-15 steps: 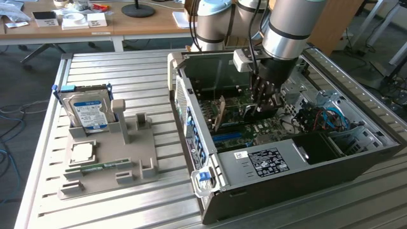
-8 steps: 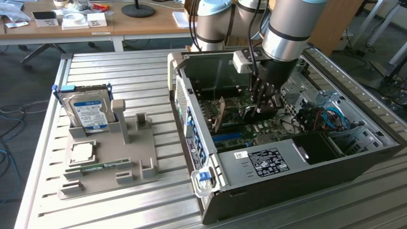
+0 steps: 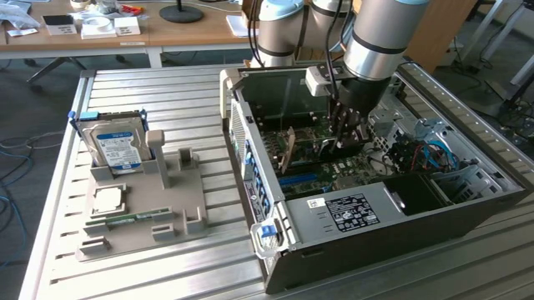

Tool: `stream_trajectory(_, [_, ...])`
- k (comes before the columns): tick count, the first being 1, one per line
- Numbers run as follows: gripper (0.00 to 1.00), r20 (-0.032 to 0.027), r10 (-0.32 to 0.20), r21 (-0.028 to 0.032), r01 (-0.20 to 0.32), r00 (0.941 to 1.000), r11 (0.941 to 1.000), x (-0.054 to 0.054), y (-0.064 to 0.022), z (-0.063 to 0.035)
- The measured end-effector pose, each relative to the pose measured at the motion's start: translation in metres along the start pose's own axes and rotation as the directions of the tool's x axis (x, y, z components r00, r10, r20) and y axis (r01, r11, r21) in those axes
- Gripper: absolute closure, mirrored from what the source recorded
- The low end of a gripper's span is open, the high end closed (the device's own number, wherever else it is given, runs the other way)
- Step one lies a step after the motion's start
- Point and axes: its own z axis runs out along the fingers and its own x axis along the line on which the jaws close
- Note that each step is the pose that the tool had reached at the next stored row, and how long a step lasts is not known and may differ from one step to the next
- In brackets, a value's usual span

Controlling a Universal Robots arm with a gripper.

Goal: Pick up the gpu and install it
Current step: 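Insert the gpu into the slot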

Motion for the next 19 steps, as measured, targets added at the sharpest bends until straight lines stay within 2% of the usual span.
stream_trajectory(9, [0.73, 0.0001, 0.000, 0.0000, 0.000, 1.0000, 1.0000, 0.0004, 0.0065, 0.0001])
stream_trajectory(19, [0.73, 0.0000, 0.000, 0.0000, 0.000, 1.0000, 1.0000, 0.0007, 0.0095, 0.0006])
